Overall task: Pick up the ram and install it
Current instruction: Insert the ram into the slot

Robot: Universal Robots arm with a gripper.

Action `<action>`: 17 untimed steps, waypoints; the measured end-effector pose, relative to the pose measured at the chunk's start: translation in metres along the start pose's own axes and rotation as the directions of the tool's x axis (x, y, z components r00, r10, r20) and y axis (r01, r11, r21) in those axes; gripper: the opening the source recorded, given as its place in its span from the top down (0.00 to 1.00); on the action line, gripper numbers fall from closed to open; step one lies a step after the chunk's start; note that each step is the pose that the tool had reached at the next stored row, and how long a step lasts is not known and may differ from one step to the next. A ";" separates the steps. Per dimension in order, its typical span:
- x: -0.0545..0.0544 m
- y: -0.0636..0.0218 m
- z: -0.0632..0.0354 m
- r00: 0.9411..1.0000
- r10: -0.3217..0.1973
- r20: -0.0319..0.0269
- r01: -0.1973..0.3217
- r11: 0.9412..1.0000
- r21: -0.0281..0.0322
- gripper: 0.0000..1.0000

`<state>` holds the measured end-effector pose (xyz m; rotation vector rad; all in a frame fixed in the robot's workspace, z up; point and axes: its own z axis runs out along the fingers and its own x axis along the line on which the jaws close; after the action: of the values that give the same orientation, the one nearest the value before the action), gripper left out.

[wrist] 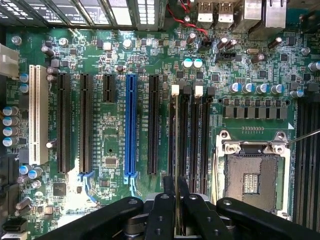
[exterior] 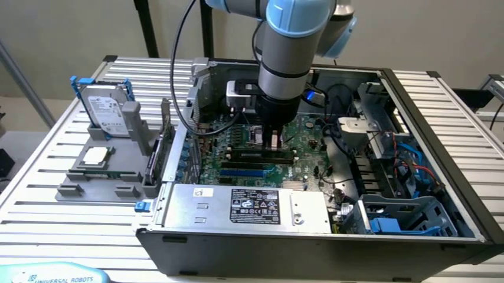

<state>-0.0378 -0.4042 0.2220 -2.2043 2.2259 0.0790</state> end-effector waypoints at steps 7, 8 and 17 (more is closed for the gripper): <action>0.000 0.0002 -0.0084 1.000 0.000 0.000 0.000 1.000 0.000 0.72; -0.001 0.0004 -0.0126 1.000 0.000 0.000 0.000 1.000 0.000 0.72; -0.001 0.0008 -0.0281 1.000 0.000 0.001 0.000 1.000 0.000 0.87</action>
<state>-0.0378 -0.4040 0.2501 -2.2040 2.2255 0.0801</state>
